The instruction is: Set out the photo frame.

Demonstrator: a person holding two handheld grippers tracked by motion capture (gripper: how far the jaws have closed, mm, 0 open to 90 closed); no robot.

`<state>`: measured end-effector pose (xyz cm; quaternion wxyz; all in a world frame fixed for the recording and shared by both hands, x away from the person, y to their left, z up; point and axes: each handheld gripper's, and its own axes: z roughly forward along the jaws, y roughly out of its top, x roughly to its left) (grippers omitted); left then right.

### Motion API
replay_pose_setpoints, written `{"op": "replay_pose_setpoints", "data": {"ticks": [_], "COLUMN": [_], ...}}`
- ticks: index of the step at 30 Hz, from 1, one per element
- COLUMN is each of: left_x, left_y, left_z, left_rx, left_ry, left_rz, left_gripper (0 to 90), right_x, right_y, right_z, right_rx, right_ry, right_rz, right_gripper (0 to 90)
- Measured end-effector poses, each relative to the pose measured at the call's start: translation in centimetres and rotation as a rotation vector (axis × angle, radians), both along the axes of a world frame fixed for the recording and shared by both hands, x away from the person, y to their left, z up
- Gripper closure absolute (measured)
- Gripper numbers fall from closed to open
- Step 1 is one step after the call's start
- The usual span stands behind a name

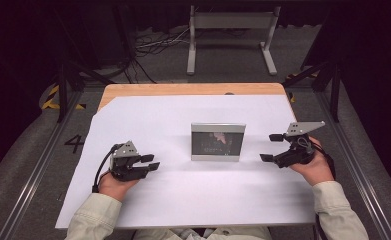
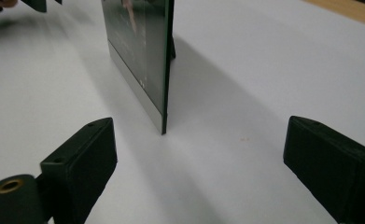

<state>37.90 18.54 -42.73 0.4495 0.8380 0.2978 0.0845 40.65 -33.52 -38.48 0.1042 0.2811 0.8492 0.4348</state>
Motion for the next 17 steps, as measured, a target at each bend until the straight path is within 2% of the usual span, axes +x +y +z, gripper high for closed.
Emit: {"op": "replay_pose_setpoints", "data": {"ticks": [3,8,15,17], "left_x": [0.1,0.1,0.1,0.1], "left_y": [0.1,0.2,0.4,0.4], "left_z": [0.0,0.0,0.0,0.0], "left_rx": [-0.001,-0.008,-0.019,-0.021], "left_ry": [-0.001,-0.003,0.012,0.003], "left_rz": [0.000,0.007,0.010,0.012], "left_gripper": [58.2,57.9,56.5,55.7], "right_x": [-0.2,-0.2,-0.2,-0.3], "right_y": [0.2,0.4,0.6,0.5], "right_z": [-0.7,-1.2,-2.1,-2.3], "right_rx": [-0.020,-0.025,-0.037,-0.033], "right_ry": [0.007,0.011,0.041,0.044], "right_rz": [-0.006,-0.012,-0.016,-0.023], "right_gripper": [9.0,8.6,9.0,8.9]}}
